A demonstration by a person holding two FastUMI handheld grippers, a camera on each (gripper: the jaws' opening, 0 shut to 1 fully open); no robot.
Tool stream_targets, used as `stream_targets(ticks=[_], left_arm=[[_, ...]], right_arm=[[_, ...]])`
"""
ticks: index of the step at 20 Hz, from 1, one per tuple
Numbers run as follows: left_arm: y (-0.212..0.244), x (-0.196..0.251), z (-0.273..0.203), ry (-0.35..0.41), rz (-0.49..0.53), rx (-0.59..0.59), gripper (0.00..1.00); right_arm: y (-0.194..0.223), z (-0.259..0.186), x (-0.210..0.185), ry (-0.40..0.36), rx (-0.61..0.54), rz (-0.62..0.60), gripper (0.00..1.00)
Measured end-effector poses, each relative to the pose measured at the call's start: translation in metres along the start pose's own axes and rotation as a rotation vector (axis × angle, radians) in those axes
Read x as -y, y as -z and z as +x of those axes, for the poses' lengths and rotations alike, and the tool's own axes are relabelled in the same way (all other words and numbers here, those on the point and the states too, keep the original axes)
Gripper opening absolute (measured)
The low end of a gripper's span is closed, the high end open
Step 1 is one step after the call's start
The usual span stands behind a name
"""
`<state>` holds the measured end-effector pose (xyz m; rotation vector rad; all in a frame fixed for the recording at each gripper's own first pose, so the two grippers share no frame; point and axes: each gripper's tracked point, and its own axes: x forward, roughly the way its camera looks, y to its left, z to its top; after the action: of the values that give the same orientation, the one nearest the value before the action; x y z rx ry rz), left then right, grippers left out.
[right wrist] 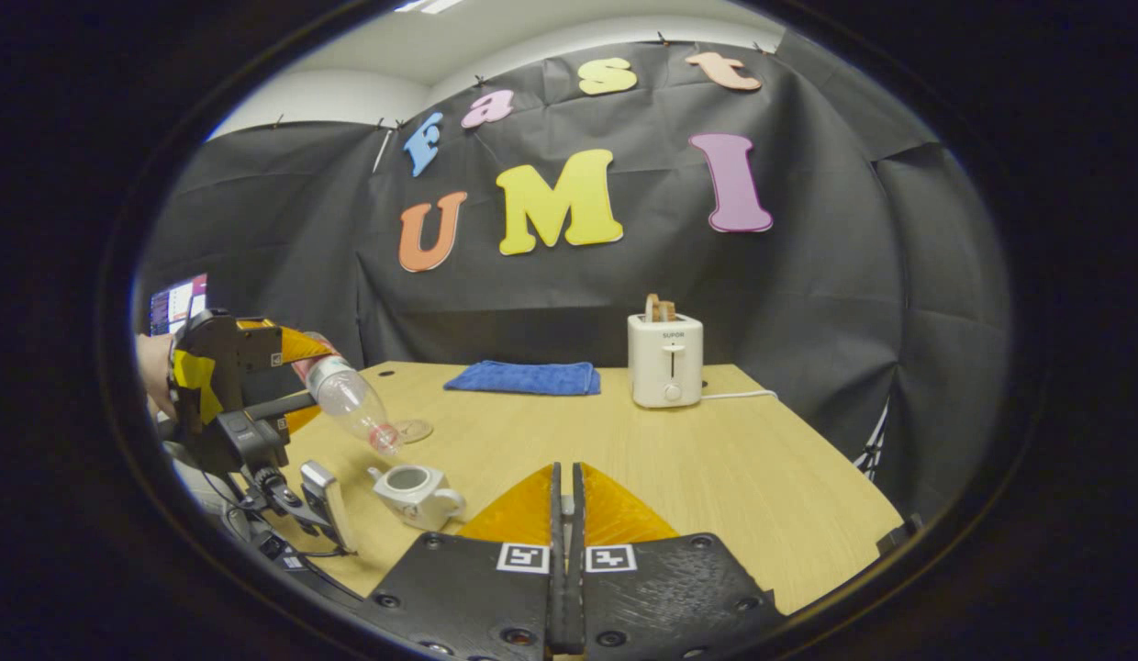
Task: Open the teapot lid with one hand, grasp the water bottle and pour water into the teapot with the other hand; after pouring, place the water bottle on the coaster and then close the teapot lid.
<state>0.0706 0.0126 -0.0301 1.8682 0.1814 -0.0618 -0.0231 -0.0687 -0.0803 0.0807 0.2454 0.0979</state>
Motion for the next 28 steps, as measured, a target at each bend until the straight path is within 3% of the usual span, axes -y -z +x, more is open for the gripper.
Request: stream_targets(ticks=[2,7,16,22,28], left_arm=[[0.002,0.01,0.002,0.018,-0.132,0.028,0.71],[-0.002,0.041,-0.001,0.147,-0.624,0.074,0.72],[0.009,0.026,-0.021,0.2,-1.561,0.108,0.72],[0.022,0.007,0.019,0.124,-1.734,0.161,0.72],[0.036,0.015,0.087,0.128,-1.867,0.15,0.73]], right_arm=[[-0.003,0.0,-0.002,-0.001,0.004,0.003,0.0],[-0.015,0.002,-0.017,-0.017,0.022,-0.005,0.0],[-0.031,0.007,-0.045,-0.06,0.044,-0.008,0.0],[-0.029,0.007,-0.059,-0.078,0.046,-0.015,0.0],[-0.021,0.005,-0.053,-0.05,0.035,-0.023,0.0]])
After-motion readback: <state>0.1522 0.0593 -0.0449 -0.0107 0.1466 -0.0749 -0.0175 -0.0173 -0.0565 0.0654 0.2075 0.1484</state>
